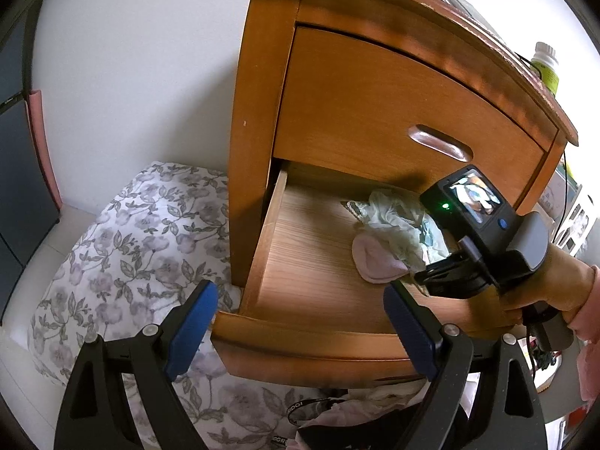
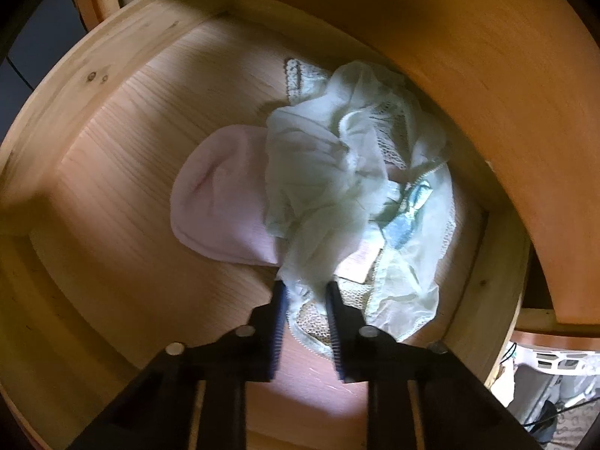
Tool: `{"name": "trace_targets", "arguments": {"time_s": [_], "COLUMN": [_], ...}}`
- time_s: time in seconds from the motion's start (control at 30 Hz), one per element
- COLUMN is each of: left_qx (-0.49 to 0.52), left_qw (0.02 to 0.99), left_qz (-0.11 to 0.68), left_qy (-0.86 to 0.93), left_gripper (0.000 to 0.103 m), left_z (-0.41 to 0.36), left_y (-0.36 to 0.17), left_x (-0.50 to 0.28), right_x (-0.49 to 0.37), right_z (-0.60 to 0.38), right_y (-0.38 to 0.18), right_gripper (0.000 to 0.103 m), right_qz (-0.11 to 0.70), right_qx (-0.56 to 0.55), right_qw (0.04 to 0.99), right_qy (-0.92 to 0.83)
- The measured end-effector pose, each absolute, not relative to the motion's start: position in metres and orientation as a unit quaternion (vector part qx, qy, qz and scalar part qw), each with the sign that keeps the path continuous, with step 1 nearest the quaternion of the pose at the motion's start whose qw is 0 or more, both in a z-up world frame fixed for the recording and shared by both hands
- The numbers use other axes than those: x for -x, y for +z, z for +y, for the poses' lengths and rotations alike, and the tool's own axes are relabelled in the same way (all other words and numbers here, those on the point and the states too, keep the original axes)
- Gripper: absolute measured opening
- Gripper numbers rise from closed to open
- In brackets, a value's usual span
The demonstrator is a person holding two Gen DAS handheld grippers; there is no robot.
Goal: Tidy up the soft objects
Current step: 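Lower the right gripper and grasp the pale green lace cloth, then lift the green lace cloth up out of the drawer with the right gripper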
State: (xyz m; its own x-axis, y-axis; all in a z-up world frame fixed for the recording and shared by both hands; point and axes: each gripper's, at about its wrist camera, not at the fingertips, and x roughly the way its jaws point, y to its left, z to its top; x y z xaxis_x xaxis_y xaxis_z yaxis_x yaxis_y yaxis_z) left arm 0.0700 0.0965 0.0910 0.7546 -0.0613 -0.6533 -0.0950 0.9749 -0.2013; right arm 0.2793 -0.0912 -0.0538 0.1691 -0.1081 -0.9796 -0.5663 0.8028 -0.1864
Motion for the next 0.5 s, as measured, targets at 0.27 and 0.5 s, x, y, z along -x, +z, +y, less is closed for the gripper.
{"name": "trace_targets", "arguments": {"time_s": [0.27,0.5], "left_qx": [0.115,0.111], "left_qw": [0.929,0.931], "left_qz": [0.351,0.348], "left_qy": [0.010,0.005], "left_gripper": [0.090,0.090], "left_z": [0.100,0.098], "left_y": [0.089,0.090], "left_x": [-0.070,-0.070], "right_x": [-0.278,-0.270], "right_z": [-0.113,-0.130], "right_y": [-0.039,-0.022], "right_gripper": [0.005,0.003], "right_qz": [0.608,0.588], "right_qx": [0.261,0.248], "right_qw": [0.733,0.754], "right_qy": [0.155,0.156]}}
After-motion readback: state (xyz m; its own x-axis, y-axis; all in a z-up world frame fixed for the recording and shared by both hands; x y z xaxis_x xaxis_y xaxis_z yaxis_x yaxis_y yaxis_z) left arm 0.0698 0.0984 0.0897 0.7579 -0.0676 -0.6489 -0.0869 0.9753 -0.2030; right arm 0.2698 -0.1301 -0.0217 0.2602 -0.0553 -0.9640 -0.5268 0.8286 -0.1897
